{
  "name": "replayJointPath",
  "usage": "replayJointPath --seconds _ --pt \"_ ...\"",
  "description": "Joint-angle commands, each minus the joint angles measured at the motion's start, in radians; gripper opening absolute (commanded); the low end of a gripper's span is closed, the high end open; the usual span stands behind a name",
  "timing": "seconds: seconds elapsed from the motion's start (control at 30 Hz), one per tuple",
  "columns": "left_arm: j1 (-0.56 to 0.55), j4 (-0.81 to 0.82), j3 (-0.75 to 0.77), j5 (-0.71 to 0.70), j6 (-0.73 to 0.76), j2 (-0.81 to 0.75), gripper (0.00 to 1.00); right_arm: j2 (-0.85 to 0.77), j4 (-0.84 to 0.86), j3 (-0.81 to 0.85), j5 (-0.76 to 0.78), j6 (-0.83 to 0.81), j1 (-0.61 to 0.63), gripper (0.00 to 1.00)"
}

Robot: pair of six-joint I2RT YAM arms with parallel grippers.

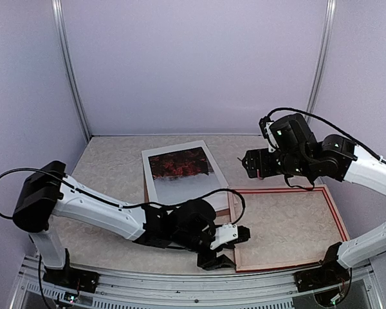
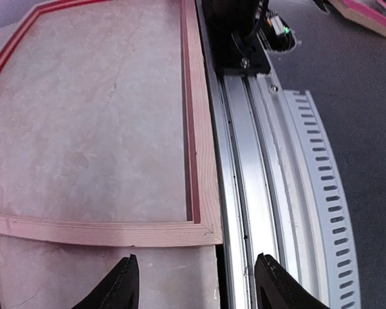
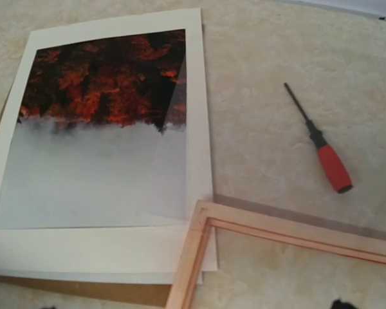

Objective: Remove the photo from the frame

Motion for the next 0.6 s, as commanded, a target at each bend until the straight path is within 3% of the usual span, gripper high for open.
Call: replayJointPath --seconds 0.0,0.17,0.3,0.43,0.57 --pt "0.081 0.084 -0.079 0.062 -0.136 -0.186 0.63 0.048 0.097 -0.008 -0.102 -0.032 -0.053 0.92" --pt "0.260 0.102 -0.185 -0.033 -0.283 -0.341 0.67 0.175 0.164 0.021 -0.216 -0.079 -0.128 0.91" --pt "0.464 0.094 -0.244 -0.130 -0.461 -0.430 0.70 0.301 0.205 0.079 -0.327 -0.119 -0.192 0.87" --pt "0.729 0.049 -0.246 -0.115 -0.613 -0.429 0.69 0.454 0.215 0.167 -0.412 -0.157 -0.253 0.82" --pt "0.926 0.029 -0.186 -0.045 -0.700 -0.340 0.65 0.599 0.222 0.263 -0.466 -0.186 -0.301 0.74"
